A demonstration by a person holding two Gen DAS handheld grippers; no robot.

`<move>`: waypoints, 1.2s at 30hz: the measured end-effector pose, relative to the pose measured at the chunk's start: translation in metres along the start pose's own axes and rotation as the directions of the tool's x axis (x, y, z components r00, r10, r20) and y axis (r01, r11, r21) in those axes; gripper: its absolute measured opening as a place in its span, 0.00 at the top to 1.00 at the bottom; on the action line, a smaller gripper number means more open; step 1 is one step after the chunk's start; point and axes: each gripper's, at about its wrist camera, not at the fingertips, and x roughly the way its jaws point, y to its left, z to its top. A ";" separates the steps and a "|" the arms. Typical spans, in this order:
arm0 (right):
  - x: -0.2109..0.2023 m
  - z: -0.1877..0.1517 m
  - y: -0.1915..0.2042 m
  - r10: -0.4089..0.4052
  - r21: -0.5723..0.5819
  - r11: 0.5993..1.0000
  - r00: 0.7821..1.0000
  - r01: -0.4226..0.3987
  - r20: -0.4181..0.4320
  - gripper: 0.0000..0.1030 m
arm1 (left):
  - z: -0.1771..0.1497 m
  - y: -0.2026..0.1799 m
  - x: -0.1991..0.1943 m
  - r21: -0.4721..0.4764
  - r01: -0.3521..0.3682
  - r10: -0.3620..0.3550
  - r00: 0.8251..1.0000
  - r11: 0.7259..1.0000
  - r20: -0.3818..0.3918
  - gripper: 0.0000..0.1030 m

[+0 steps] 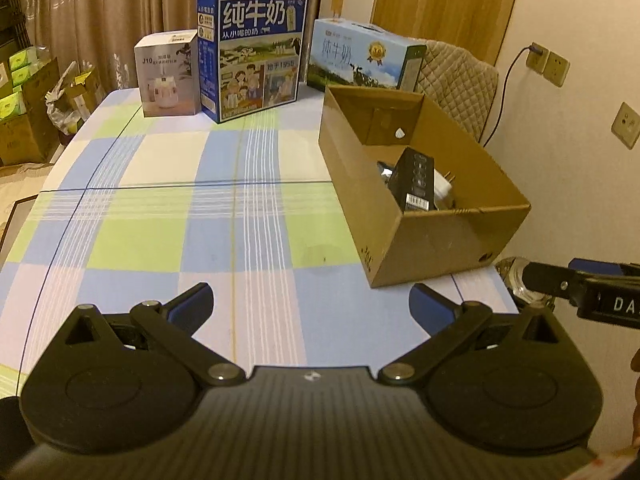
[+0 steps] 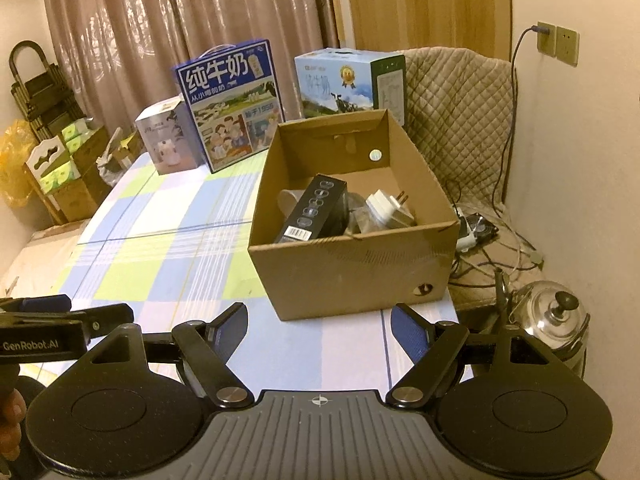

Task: Organize objects

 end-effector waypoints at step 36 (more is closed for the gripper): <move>0.009 -0.008 0.009 0.005 -0.029 1.000 1.000 -0.006 -0.022 0.26 | -0.005 -0.003 0.007 -0.004 0.012 -0.012 1.000 1.000 -0.002 0.01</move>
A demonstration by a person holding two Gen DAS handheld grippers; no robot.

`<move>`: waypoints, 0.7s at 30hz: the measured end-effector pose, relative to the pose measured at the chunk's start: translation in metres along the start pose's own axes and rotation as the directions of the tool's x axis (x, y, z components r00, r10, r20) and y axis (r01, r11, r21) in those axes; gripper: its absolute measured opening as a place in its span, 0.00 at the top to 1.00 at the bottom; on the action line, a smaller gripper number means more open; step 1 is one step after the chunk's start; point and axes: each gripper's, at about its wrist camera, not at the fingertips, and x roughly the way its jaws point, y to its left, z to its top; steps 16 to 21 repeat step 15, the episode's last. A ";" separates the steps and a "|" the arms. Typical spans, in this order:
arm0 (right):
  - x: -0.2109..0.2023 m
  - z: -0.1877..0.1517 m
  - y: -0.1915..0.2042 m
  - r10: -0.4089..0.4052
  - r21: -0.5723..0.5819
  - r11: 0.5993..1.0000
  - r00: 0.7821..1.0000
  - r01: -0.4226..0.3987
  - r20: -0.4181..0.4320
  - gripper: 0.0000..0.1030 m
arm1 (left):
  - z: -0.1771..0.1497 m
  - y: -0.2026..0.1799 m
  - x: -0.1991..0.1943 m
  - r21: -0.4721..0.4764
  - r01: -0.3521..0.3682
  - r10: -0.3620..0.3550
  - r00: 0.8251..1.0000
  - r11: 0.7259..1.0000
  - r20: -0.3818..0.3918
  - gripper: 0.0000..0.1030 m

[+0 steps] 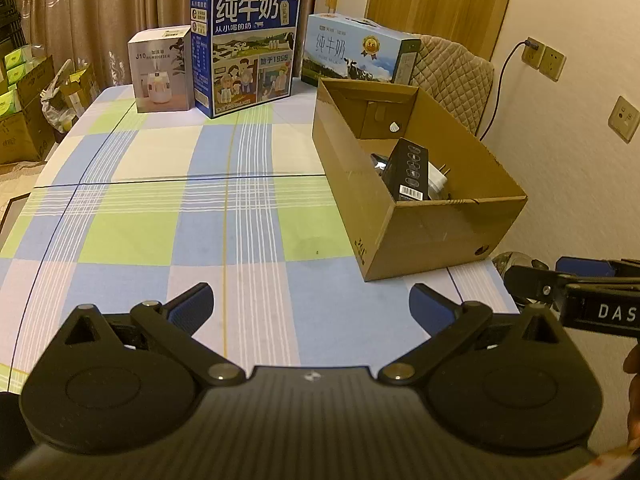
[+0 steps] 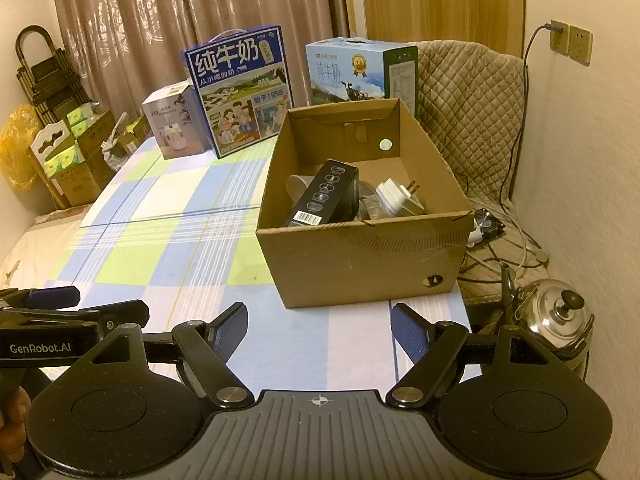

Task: Organize objects

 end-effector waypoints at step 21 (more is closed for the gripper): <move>0.000 0.001 0.001 0.000 -0.002 1.000 1.000 0.000 0.001 0.26 | 0.000 0.001 -0.002 -0.006 -0.005 0.005 1.000 1.000 0.026 0.01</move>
